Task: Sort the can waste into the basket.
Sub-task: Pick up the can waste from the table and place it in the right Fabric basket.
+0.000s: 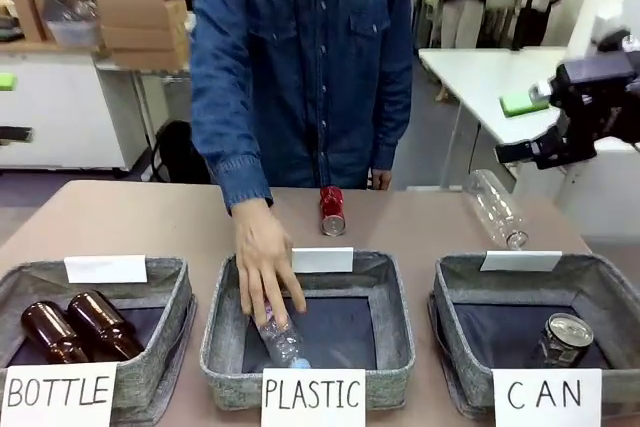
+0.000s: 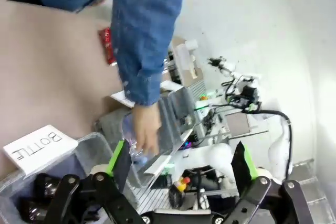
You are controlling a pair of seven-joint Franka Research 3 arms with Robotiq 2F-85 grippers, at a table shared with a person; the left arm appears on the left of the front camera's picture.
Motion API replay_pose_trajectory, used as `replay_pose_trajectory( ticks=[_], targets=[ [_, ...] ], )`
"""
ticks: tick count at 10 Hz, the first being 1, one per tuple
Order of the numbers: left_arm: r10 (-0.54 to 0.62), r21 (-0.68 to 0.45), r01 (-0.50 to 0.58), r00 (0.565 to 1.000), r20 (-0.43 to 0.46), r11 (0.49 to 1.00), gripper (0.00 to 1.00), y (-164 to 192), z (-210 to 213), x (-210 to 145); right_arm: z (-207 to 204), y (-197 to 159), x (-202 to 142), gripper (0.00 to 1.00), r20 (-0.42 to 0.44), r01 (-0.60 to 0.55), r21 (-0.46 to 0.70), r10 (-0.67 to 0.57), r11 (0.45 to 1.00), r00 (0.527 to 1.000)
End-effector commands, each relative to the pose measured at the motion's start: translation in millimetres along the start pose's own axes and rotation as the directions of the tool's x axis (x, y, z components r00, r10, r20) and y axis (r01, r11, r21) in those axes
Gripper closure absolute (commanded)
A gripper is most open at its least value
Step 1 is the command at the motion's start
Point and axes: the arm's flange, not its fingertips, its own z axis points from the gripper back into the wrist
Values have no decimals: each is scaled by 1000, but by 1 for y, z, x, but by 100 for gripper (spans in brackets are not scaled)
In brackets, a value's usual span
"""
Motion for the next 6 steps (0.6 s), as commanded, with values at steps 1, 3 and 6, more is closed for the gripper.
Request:
replay_pose_trajectory(
  ticks=[1, 3, 6],
  targets=[
    [-34, 30, 36, 998, -49, 999, 0, -2, 6, 2, 28, -8, -12, 0, -21, -1, 35, 2, 999, 1000],
    [-34, 30, 36, 998, -49, 999, 0, -2, 6, 2, 28, -8, -12, 0, -21, -1, 35, 2, 999, 1000],
    [-34, 30, 36, 998, -49, 999, 0, -2, 6, 2, 28, -8, -12, 0, -21, -1, 35, 2, 999, 1000]
  ],
)
